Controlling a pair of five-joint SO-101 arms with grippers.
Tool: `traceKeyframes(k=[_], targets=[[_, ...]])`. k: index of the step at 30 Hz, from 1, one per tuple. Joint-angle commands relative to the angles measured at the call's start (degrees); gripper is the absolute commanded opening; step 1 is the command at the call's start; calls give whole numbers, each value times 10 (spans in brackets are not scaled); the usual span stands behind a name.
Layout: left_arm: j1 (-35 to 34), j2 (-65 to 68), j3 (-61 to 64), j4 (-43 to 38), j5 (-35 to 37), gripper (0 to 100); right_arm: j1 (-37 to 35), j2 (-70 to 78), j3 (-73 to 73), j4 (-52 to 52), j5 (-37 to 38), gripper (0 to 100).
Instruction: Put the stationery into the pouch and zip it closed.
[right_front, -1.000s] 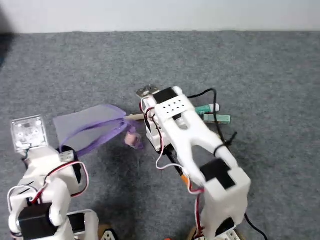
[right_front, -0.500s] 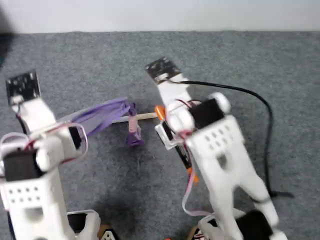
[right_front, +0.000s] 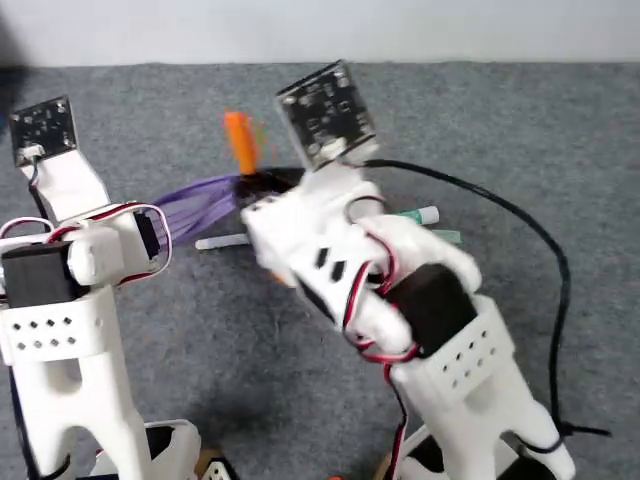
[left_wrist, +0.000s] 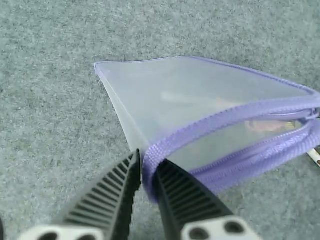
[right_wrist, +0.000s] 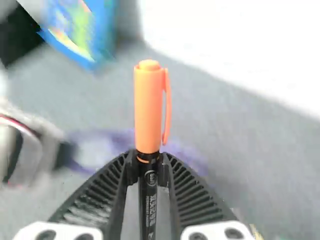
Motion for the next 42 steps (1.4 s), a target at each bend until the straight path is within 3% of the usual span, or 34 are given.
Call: traceKeyframes(k=[1,9,21,26,31,35,39,42], targets=[[3,1,-29,2,7,13,-25,-7,28,-145,-3,8],[3,1,-29,2,7,13,-30,-2,167,-430,15,8],[3,1,-29,2,7,13,-48,-7,354,-587,48,8],[3,1,-29,2,7,13,-51,-36,392,-548,76,39],[3,1,-29,2,7,13,-55,-100,392,-406,73,210],[3,1,-29,1,7,13,-45,-160,392,-354,73,220],[3,1,-29,1,7,13,12,-212,392,-276,73,220],[3,1,-29,1,7,13,94,-237,392,-177,43,220]])
